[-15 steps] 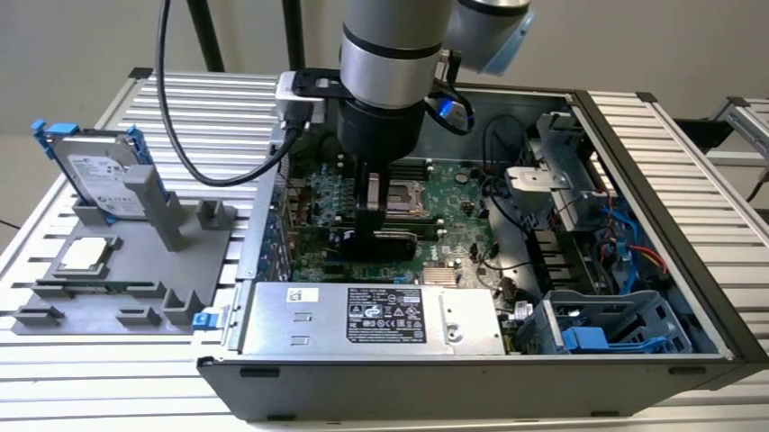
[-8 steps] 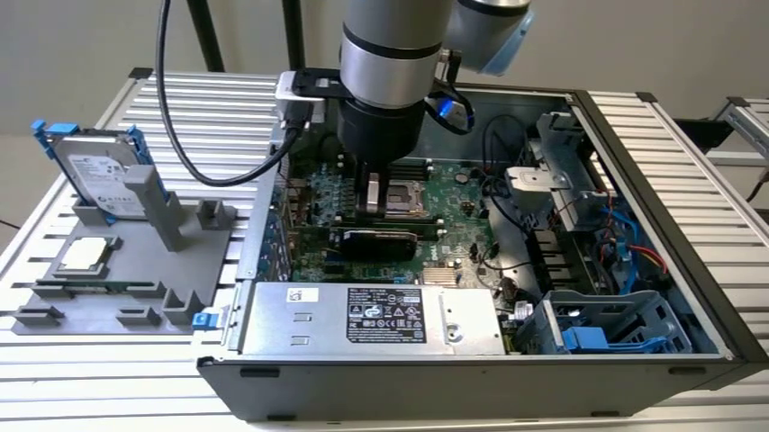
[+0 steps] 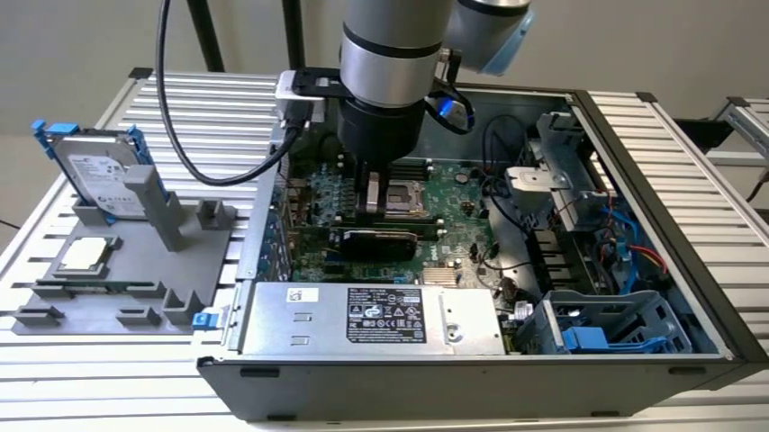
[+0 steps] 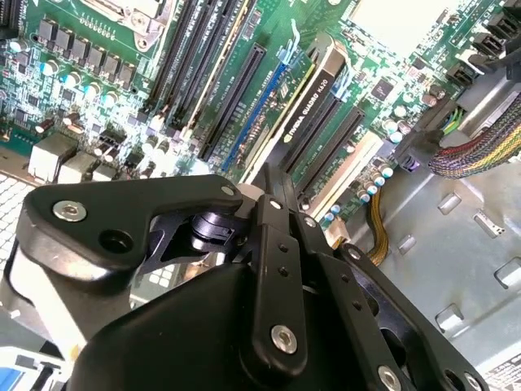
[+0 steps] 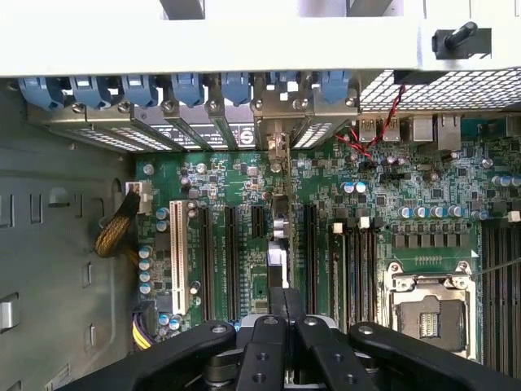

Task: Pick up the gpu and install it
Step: 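Press down on the gpu until it lock into place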

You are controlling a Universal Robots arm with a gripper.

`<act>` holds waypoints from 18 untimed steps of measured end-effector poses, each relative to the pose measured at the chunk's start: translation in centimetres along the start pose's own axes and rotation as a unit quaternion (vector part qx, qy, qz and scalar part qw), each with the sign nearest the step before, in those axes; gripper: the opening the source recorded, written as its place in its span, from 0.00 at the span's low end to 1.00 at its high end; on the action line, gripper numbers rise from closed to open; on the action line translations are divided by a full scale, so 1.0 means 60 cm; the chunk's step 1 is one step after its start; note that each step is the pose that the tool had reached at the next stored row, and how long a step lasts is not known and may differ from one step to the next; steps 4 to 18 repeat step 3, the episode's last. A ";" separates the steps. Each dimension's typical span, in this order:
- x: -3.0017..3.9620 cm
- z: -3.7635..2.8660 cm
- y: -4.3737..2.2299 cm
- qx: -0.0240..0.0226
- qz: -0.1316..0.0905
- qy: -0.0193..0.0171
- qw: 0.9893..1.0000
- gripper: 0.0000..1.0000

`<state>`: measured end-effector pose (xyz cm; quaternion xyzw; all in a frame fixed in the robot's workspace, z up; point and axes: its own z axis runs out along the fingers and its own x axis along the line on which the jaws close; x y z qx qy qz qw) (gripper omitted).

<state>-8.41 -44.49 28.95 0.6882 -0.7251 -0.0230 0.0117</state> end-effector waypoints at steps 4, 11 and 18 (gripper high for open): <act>0.000 0.000 0.000 0.000 0.000 0.000 1.000 0.00; 0.000 0.000 0.000 0.000 0.000 0.000 1.000 0.00; 0.000 0.000 0.000 0.000 0.000 0.000 1.000 0.00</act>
